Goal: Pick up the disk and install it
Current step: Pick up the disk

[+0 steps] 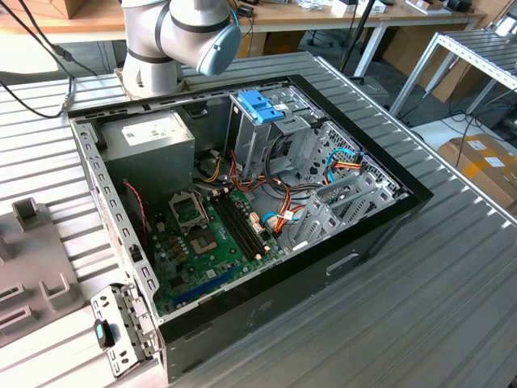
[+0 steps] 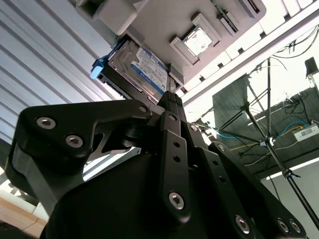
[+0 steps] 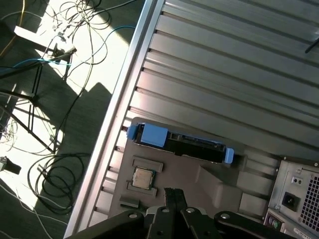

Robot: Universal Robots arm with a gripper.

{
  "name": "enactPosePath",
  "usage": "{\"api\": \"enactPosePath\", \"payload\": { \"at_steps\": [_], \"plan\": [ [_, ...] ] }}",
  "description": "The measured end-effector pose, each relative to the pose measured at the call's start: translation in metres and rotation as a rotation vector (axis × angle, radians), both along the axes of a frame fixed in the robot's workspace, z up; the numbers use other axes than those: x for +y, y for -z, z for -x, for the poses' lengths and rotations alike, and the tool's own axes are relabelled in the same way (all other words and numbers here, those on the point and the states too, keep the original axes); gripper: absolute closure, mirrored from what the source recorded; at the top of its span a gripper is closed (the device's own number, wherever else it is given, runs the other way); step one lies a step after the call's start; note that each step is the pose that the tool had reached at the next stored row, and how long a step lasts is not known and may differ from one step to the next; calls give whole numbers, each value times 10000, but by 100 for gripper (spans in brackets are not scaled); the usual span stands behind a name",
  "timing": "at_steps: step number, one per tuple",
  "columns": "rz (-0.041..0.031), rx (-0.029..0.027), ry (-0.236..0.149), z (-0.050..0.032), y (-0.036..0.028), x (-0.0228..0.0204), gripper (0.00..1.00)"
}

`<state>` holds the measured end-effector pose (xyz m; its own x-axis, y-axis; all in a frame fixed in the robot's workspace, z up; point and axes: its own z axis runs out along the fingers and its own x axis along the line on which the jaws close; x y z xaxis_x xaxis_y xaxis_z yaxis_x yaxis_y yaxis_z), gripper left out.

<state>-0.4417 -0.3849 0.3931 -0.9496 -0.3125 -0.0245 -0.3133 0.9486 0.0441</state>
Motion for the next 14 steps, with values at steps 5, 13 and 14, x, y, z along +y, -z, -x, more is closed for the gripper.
{"api": "enactPosePath", "payload": {
  "at_steps": [5,13,14],
  "plan": [
    [0,0,-87,0,0,0,89],
    [0,0,-251,0,0,0,89],
    [0,0,-265,0,0,0,89]
  ]
}}
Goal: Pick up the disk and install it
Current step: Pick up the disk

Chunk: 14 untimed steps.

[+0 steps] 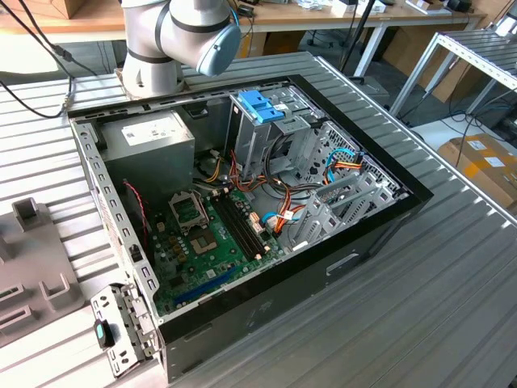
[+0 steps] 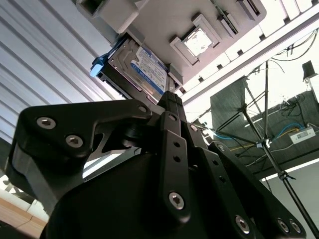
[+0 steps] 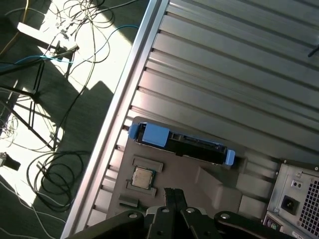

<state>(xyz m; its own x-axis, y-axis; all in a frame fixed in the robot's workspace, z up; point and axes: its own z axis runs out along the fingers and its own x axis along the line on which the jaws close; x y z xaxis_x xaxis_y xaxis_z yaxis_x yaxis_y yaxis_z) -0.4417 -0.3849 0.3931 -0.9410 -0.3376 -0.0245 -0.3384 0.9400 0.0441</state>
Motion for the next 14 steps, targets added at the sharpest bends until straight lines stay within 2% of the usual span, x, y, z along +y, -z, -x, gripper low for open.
{"api": "enactPosePath", "payload": {
  "at_steps": [14],
  "plan": [
    [0,0,-217,0,0,0,89]
  ]
}}
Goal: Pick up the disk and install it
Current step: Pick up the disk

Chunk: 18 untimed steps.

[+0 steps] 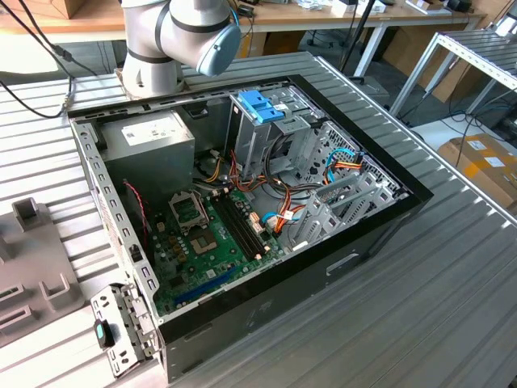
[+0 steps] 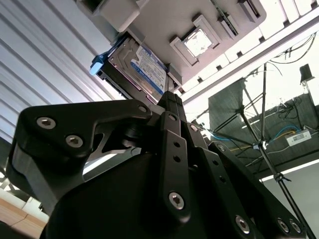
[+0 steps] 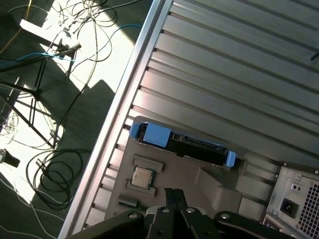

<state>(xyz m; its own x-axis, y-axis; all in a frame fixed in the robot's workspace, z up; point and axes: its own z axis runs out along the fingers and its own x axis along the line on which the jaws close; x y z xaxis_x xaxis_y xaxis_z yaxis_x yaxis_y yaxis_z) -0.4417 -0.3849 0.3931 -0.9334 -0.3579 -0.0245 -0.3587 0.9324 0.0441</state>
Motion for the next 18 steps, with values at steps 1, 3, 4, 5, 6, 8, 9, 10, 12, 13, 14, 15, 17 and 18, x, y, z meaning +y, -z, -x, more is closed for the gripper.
{"api": "enactPosePath", "payload": {
  "at_steps": [1,3,4,5,6,8,9,10,12,13,14,15,17,18],
  "plan": [
    [0,0,-24,0,0,0,89],
    [0,0,-69,0,0,0,89],
    [0,0,-82,0,0,0,89],
    [0,0,-97,0,0,0,89],
    [0,0,-110,0,0,0,89],
    [0,0,-137,0,0,0,89],
    [0,0,-149,0,0,0,89],
    [-1,-1,-162,0,0,0,89],
    [0,0,-195,0,0,0,89],
    [0,0,-213,0,0,0,89],
    [0,0,-245,0,0,0,89],
    [0,0,-270,0,0,0,89],
    [0,0,-306,0,0,0,89],
    [0,0,-334,0,0,0,89]
  ]
}}
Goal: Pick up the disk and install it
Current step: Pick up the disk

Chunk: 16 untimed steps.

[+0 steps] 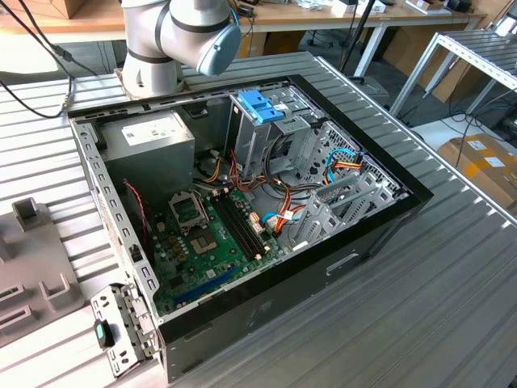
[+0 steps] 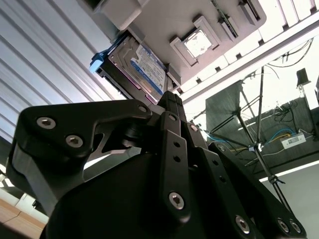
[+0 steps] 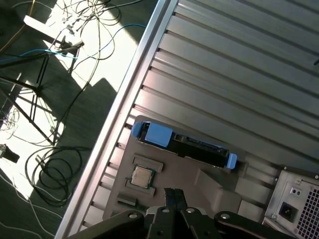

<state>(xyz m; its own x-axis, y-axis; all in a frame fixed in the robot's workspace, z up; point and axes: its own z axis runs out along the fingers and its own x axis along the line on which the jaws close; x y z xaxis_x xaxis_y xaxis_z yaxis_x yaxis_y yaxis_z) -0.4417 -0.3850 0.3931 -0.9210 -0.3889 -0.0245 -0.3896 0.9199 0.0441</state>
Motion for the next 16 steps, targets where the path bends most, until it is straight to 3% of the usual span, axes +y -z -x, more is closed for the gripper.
{"api": "enactPosePath", "payload": {
  "at_steps": [16],
  "plan": [
    [0,0,-342,0,0,0,89]
  ]
}}
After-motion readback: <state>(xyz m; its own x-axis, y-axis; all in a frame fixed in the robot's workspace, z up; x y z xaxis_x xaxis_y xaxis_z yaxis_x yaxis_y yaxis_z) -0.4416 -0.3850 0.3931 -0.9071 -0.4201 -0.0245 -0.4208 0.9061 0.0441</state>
